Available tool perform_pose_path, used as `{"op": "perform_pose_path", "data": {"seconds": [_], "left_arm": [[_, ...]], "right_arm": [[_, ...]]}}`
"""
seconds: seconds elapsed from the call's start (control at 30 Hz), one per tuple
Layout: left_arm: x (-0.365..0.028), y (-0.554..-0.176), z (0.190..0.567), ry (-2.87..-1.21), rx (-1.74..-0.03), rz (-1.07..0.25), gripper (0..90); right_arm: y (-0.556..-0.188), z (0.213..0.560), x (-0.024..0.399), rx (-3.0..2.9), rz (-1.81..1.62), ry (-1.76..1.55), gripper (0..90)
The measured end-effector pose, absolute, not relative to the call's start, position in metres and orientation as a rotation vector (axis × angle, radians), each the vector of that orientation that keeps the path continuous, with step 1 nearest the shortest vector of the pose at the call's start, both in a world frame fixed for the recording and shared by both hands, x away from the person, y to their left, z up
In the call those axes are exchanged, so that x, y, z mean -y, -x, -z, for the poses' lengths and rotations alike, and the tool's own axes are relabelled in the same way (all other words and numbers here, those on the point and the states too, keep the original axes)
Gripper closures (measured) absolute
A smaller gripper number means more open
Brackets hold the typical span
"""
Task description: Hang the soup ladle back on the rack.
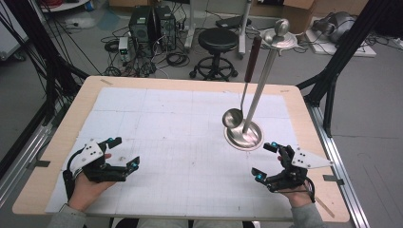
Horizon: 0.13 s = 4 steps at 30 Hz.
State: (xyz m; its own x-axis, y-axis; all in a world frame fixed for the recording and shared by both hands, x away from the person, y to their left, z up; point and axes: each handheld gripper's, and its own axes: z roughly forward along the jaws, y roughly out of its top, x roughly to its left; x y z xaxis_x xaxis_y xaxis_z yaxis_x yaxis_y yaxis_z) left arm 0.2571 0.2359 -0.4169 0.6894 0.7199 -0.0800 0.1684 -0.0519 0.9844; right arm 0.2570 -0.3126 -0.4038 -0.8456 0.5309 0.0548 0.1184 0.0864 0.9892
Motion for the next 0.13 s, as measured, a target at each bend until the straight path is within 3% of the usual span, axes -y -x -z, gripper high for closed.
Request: {"op": "perform_pose_path", "data": {"seconds": [0.13], "left_arm": [[-0.2373,-0.2508,0.4149,-1.568,-0.732,-0.511,1.8]], "right_arm": [[-0.2568,0.4039,0.3132,-2.048,-1.804,-0.649,1.5]]}}
